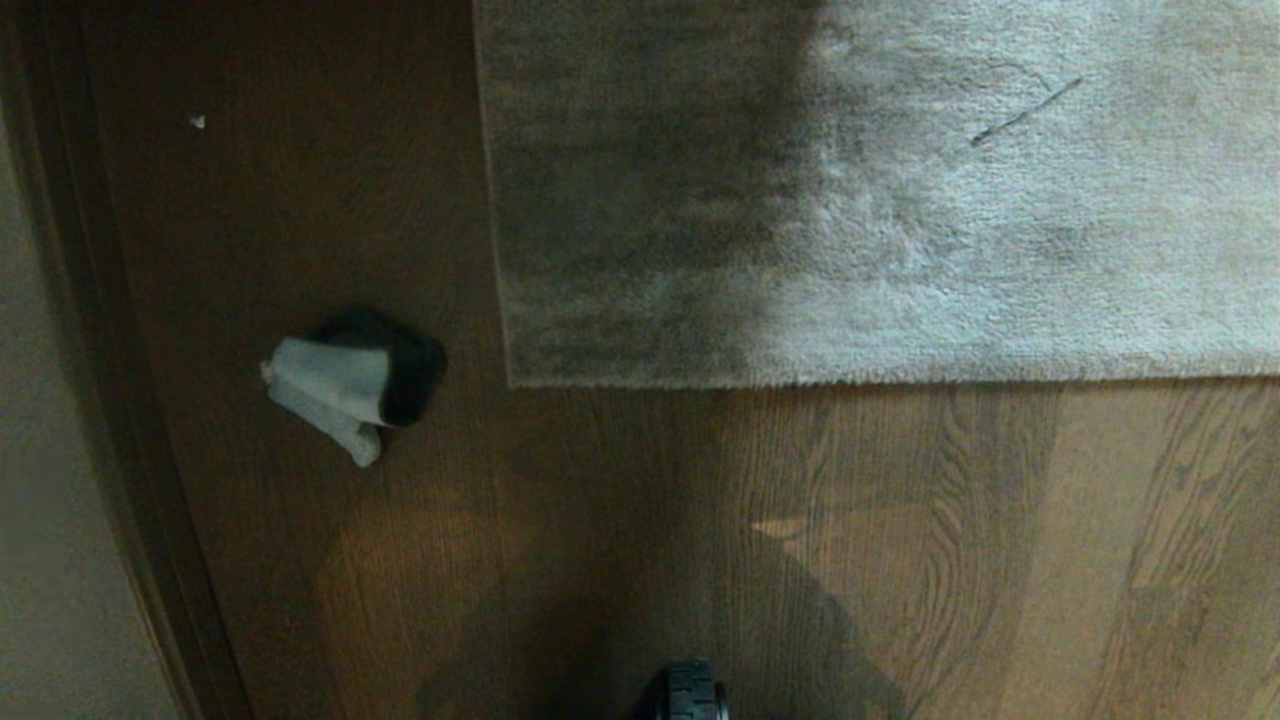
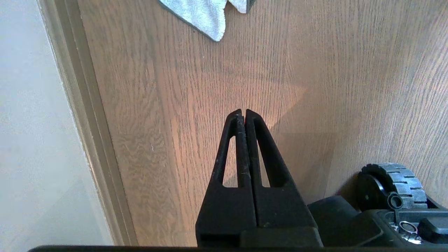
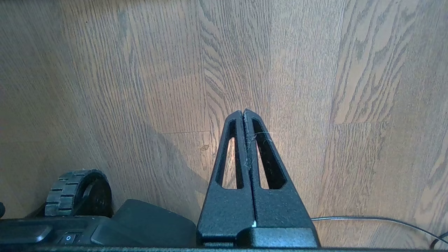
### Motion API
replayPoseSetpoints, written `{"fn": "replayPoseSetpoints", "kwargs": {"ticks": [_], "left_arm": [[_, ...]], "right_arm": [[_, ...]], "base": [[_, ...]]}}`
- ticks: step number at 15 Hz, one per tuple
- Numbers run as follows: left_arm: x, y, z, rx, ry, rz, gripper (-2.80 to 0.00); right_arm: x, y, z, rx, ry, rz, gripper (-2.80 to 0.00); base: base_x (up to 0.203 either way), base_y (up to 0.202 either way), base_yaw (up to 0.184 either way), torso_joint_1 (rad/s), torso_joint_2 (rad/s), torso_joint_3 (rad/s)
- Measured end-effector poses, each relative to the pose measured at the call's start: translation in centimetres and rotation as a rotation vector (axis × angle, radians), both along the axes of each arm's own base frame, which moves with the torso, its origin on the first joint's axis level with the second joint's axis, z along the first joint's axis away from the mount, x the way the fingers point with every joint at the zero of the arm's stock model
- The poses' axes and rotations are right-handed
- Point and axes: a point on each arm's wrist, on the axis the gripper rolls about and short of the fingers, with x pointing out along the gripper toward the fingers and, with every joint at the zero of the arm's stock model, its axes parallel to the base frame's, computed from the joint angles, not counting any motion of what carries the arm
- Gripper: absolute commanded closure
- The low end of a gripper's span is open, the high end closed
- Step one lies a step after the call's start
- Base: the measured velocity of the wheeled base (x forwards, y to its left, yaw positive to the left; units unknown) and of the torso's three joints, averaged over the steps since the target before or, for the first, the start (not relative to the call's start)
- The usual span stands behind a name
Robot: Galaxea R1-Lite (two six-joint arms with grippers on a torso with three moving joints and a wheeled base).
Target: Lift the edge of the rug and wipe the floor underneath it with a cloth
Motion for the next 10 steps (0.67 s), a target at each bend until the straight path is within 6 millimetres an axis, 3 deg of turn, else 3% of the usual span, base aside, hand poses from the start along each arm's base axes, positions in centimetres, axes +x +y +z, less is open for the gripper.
{"fn": "replayPoseSetpoints", "kwargs": {"ticks": [3,10], "left_arm": [[0.0,0.01,-0.01,0.008,0.001,0.006,0.0],[0.0,0.01,-0.02,0.045,0.001,0.007,0.0]], "right_arm": [[0.0,0.0,0.0,0.0,0.0,0.0,0.0],[0.0,0.0,0.0,0.0,0.0,0.0,0.0]], "base": [[0.0,0.0,0.0,0.002,0.0,0.079],[0.0,0.0,0.0,0.003,0.0,0.193]]}}
